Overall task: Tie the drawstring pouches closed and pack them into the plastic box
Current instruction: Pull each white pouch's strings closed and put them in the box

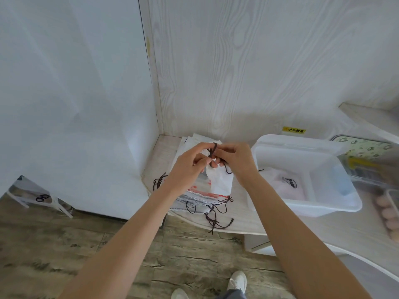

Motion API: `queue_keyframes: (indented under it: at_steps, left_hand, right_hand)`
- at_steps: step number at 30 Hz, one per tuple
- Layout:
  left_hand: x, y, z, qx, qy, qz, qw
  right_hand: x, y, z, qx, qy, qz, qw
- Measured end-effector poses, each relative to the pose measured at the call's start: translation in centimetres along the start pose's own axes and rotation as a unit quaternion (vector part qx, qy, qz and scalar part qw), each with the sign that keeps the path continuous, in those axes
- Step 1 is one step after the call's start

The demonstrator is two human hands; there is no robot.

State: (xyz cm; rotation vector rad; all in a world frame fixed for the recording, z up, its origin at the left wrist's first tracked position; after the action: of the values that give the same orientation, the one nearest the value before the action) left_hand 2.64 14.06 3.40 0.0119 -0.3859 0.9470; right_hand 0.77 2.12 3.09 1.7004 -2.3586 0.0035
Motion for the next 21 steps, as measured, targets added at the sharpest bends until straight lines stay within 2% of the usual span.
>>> queue_keyframes:
  at_steps: [3,6,10,12,16,21]
  left_hand:
    - [0.1,-0.3,0.1,-0.002,-0.029,0.005,1.0]
    - [0.2,-0.6,0.1,-0.002,-0.082,0.004,0.997]
    - [-0.5,-0.5,0.6,-0.015,-0.123,-0.004,0.992]
    - [-0.1,-0.3,0.6,-0.005,-0.087,0.017,0.996]
    - [0.9,0.0,-0.9,0.059,0.059,0.05,0.995]
    - [0.5,0.1,-3.6,0.147,0.148,0.057,0.976]
  right_hand:
    - [-0.6,0.4,0.3,-0.004,-0.01,-0.025,1.0]
    - [-1.5,0.6,1.1,-0.046,-0.02,-0.077,0.996]
    - [-1.1,0.0,1.9,-0.044,0.06,-0.039,0.996]
    - [-1.0,-0.1,2.1,-0.057,0.02,-0.029,0.998]
    - [-1.8,0.3,3.5,-0.142,-0.2,-0.067,0.967]
    - [-1.9,0.6,3.3,-0.159,-0.274,-0.085,0.945]
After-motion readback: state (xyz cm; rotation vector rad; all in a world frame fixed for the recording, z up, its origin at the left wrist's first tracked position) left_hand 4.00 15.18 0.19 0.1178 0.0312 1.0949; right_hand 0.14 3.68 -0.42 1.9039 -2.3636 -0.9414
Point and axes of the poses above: each hand's wrist, its own y-axis away from the middle knuckle, its own x-axis out of the back of the hand, z = x × y, the point moved 10 cm from there along -y, towards the middle knuckle, and after that the axes turned 4 degrees about -x, right-handed, at the moved point
